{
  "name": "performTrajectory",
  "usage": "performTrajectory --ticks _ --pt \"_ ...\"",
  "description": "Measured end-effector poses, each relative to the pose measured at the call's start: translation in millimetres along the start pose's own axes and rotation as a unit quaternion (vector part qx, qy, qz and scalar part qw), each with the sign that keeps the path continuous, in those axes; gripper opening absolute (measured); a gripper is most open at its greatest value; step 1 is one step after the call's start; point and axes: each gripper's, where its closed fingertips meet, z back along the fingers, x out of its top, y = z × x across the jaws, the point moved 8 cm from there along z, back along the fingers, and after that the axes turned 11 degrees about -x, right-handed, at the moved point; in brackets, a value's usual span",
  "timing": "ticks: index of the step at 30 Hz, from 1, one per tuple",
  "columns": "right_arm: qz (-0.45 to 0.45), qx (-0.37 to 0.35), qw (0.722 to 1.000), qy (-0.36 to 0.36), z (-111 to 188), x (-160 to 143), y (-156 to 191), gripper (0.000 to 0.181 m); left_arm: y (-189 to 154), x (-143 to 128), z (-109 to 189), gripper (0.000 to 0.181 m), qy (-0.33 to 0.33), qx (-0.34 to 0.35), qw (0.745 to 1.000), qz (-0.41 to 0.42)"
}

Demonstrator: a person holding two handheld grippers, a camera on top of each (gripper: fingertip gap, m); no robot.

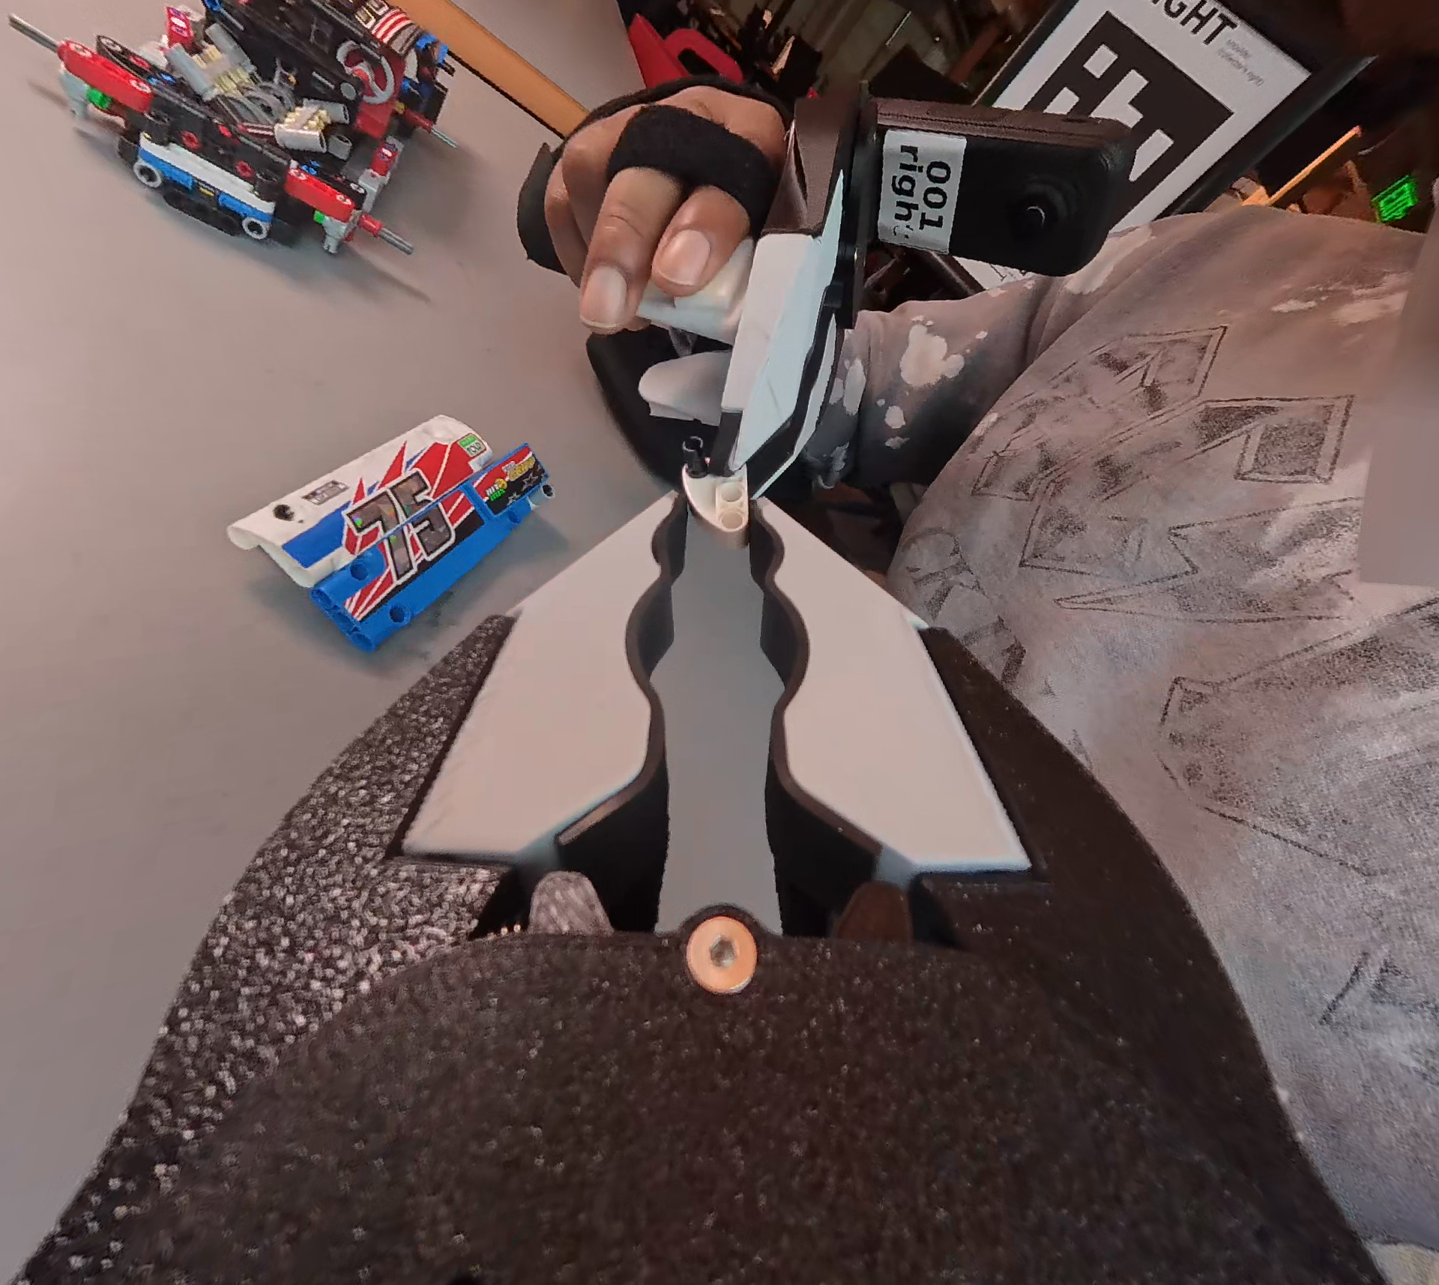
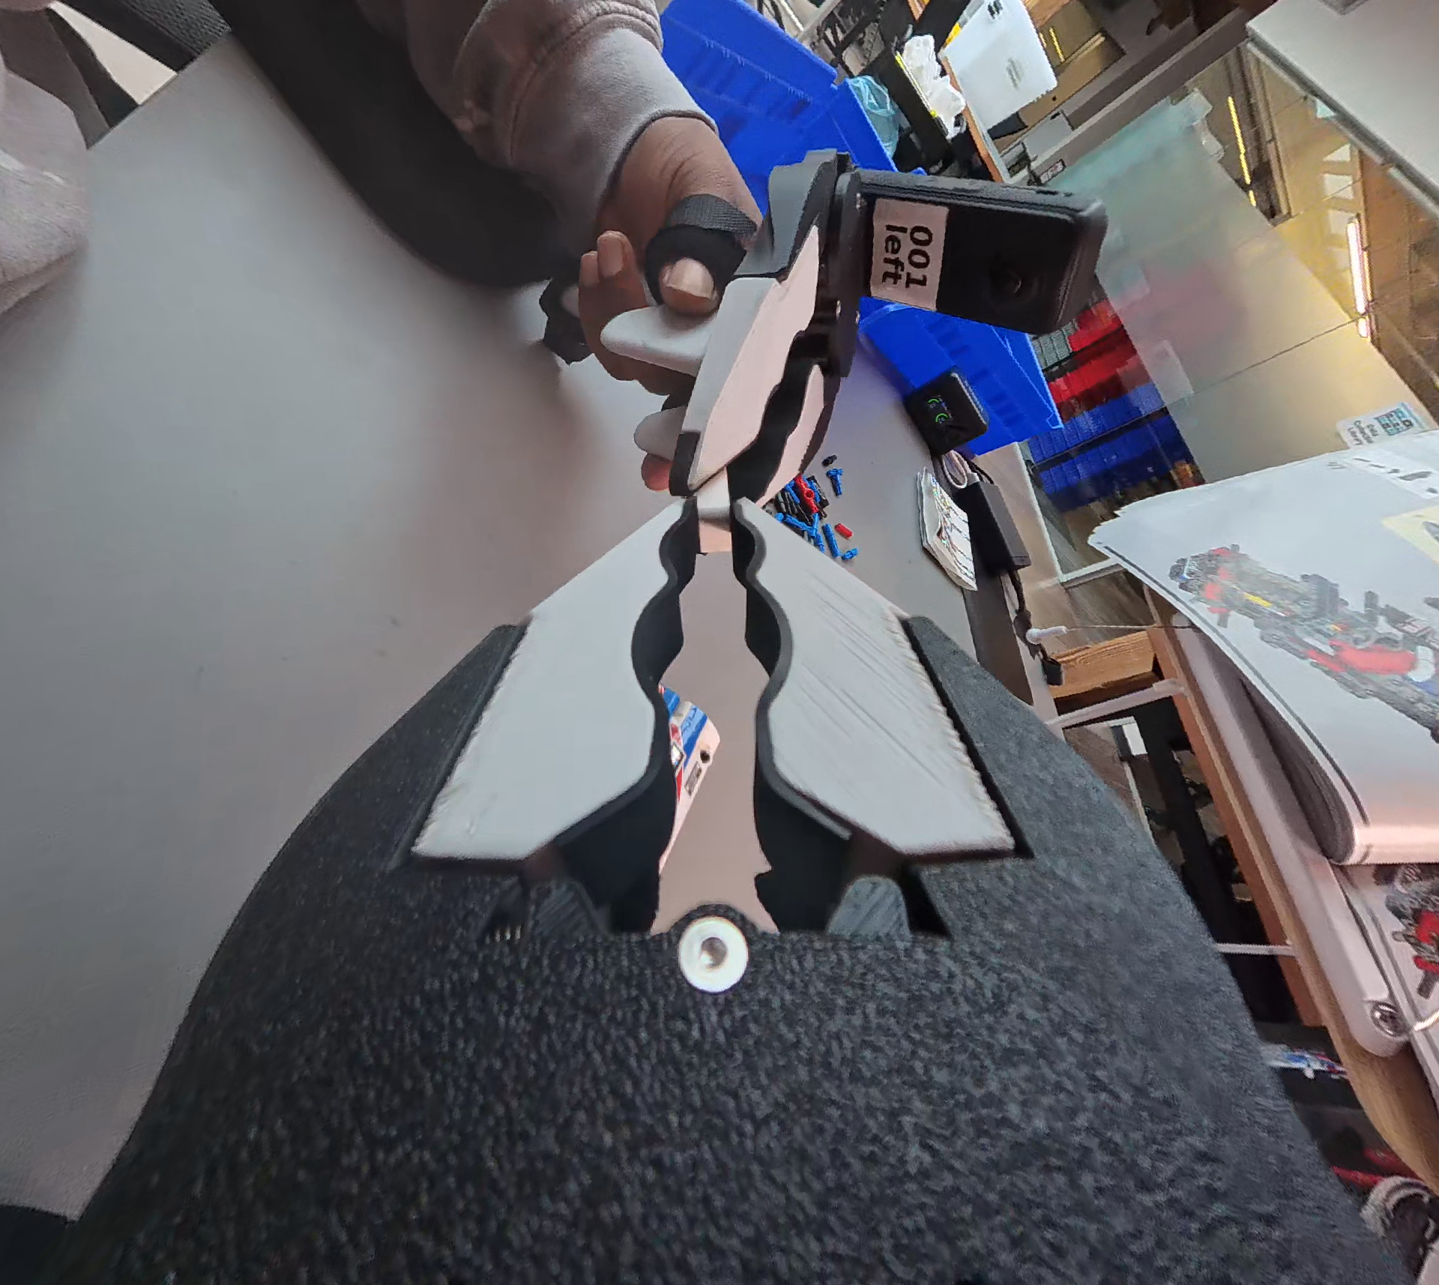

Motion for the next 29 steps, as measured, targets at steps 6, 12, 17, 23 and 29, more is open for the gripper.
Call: performTrajectory --ticks 6,12,17,23,29 --pt "-0.241 -0.01 0.969 -0.041 -0.9 -9.8 -24.8 0.025 -10.4 15.2 7.4 0.001 -0.058 0.044 0.992 -0.106" --pt "-0.418 0.048 0.905 -0.07 -10.3 -20.6 -29.3 0.032 -19.7 17.1 6.3 0.0 -0.035 0.127 0.967 -0.217" --pt "-0.401 0.029 0.914 -0.05 -8.8 -26.7 -30.8 0.03 -12.4 17.8 14.6 0.0 -0.031 0.168 0.963 -0.209" --pt "-0.415 0.018 0.909 -0.045 -5.2 -33.6 -36.5 0.026 1.1 18.5 28.2 0.0 -0.02 0.243 0.951 -0.188" --pt "-0.383 0.047 0.922 -0.022 -13.8 -29.4 -21.8 0.025 -5.4 20.7 49.2 0.01 0.055 0.252 0.95 -0.174"
